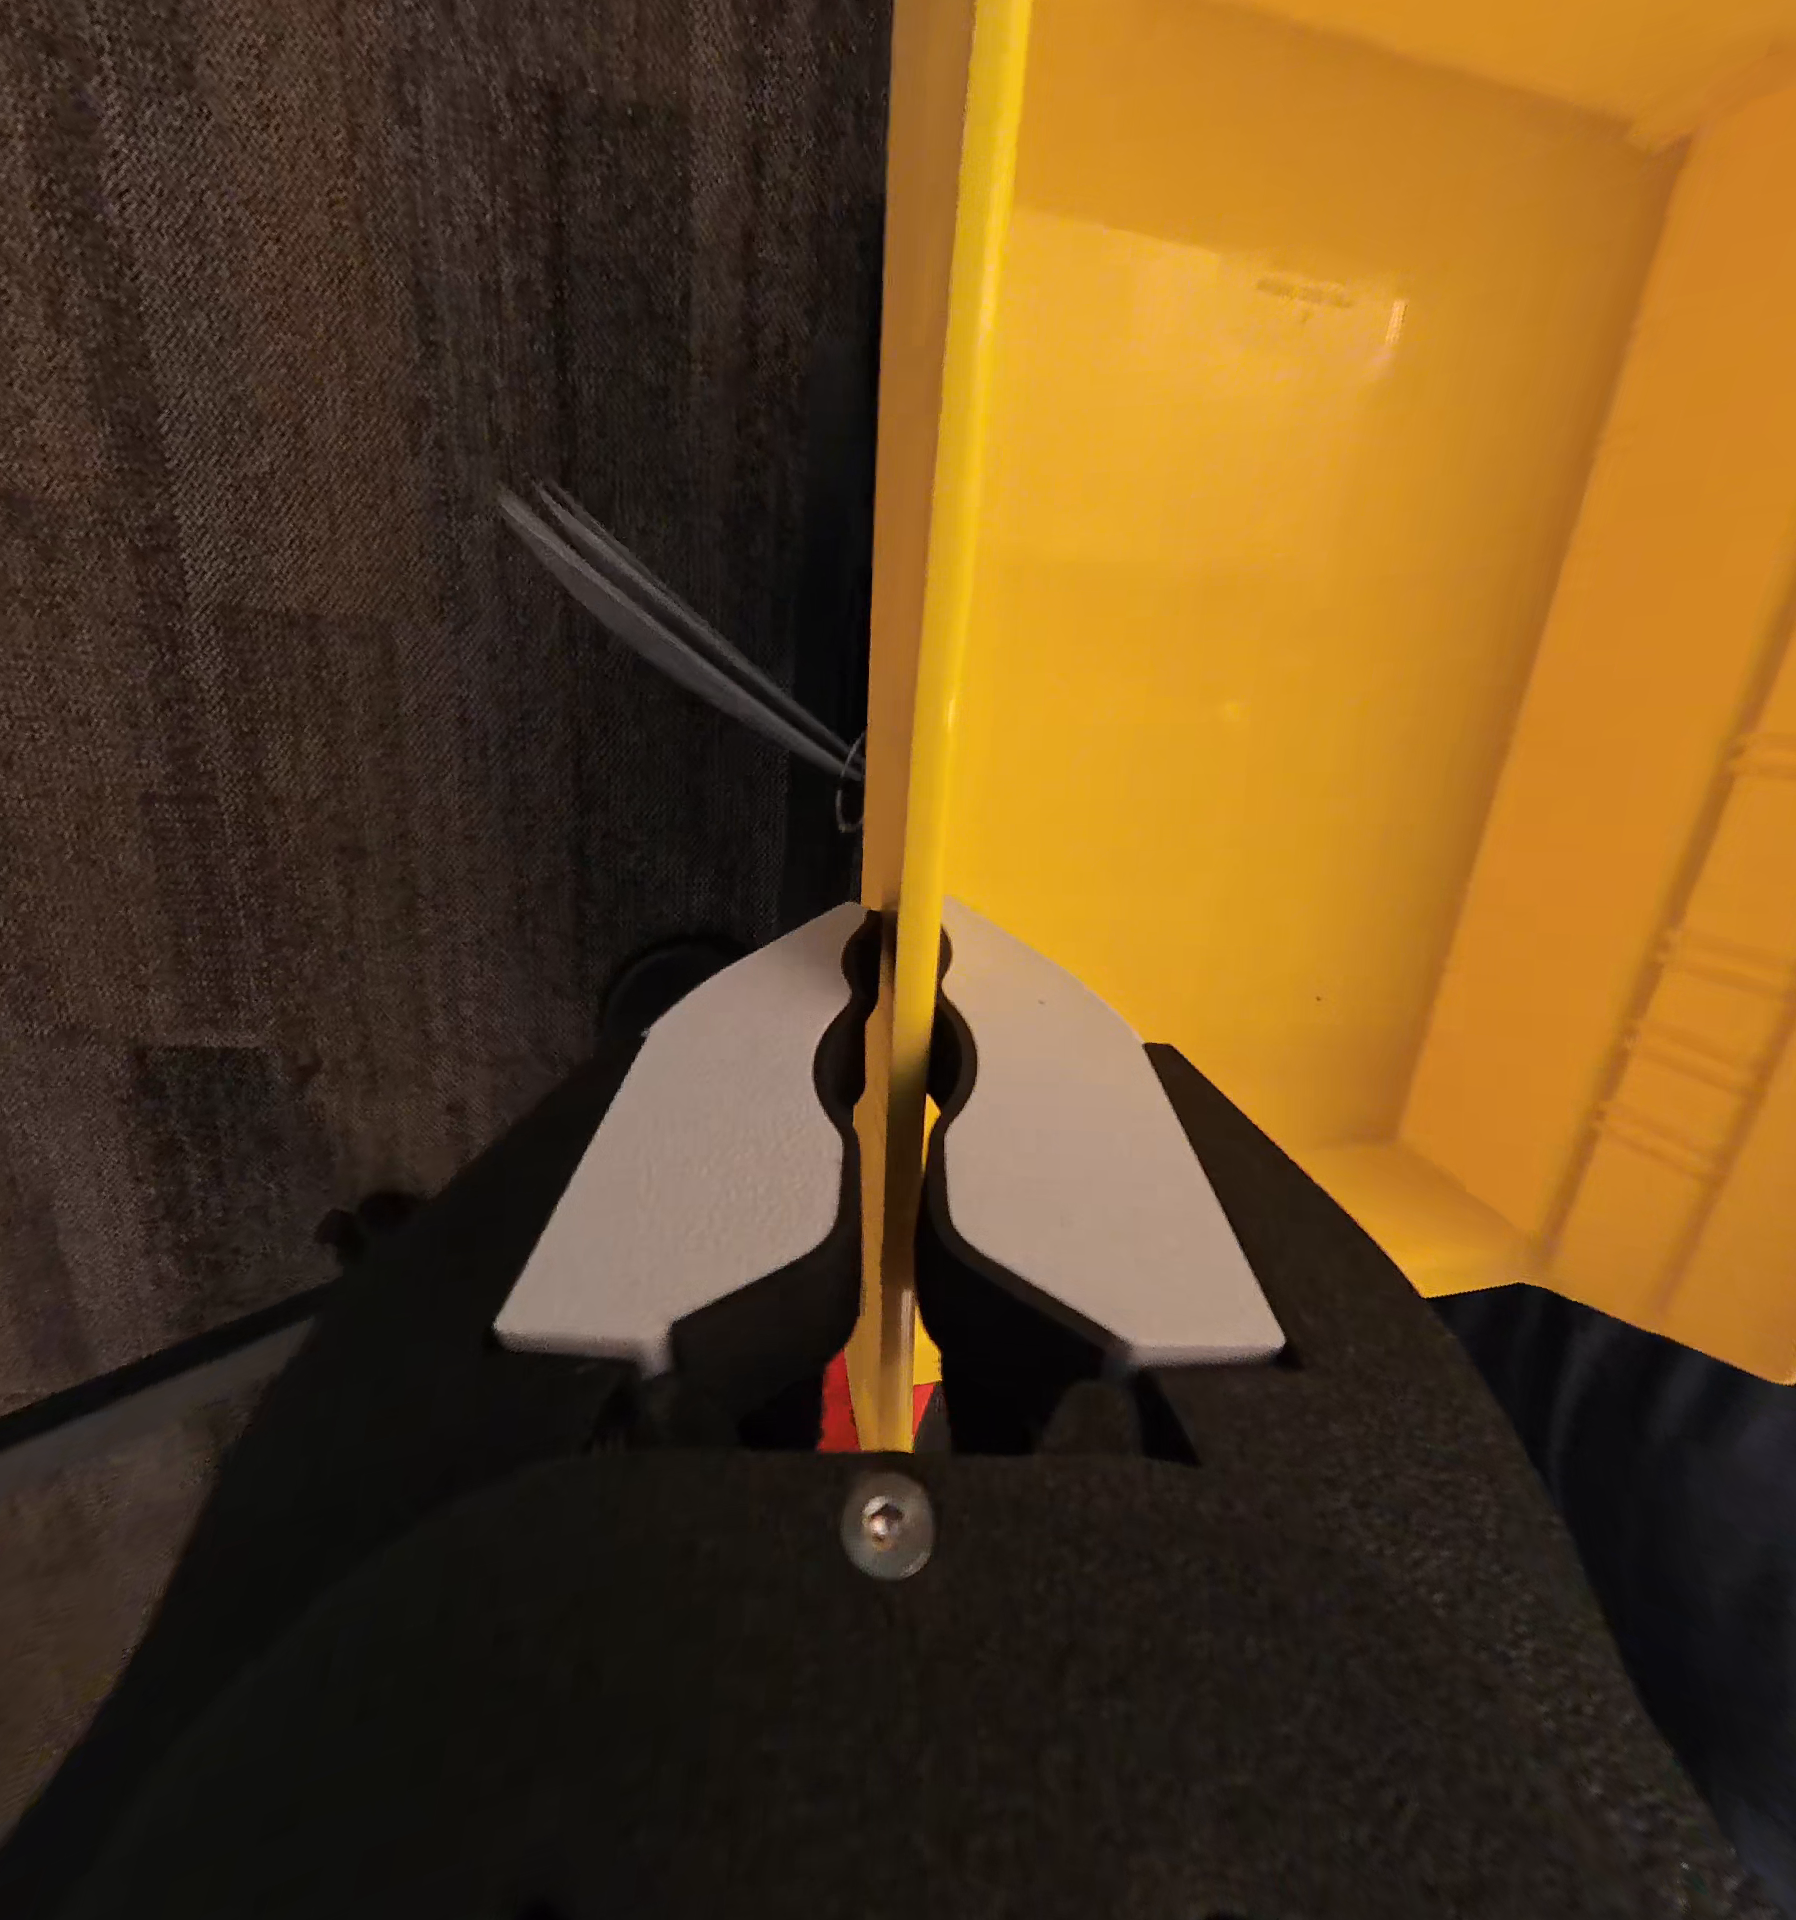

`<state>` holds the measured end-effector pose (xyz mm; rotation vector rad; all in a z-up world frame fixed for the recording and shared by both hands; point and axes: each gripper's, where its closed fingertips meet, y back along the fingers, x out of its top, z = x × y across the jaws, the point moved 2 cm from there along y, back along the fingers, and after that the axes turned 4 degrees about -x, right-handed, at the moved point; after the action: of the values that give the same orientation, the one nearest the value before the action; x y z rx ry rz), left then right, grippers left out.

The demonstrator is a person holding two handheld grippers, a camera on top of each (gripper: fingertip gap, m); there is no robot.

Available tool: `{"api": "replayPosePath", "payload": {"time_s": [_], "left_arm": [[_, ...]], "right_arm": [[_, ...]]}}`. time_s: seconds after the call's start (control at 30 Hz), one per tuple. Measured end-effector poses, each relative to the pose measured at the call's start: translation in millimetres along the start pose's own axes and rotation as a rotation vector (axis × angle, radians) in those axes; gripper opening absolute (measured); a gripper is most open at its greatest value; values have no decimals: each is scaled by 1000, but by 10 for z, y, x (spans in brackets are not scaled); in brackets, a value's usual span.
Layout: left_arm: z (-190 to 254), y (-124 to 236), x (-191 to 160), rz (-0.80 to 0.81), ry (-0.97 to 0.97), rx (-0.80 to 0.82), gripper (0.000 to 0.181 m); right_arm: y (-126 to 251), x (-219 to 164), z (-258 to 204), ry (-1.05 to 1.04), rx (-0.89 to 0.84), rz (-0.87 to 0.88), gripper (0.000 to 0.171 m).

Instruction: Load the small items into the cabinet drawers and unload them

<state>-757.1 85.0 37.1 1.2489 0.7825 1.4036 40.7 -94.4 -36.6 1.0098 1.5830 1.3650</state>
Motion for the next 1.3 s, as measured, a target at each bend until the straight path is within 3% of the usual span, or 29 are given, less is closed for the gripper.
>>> {"api": "replayPosePath", "payload": {"time_s": [0.33,0.57,0.73,0.87,1.3], "left_arm": [[-292,185,-314,-35,62,50,5],[-614,308,-486,-18,150,69,5],[-813,392,-605,-23,167,116,5],[-879,492,-636,-22,165,126,5],[-632,599,-562,-4,107,127,5]], "right_arm": [[-137,1891,-1903,409,84,49,3],[-223,3200,-2734,425,139,110,4],[-292,3907,-2730,297,127,151,4],[-375,4255,-2513,144,75,179,4],[-653,4376,-2032,-293,82,191,4]]}}
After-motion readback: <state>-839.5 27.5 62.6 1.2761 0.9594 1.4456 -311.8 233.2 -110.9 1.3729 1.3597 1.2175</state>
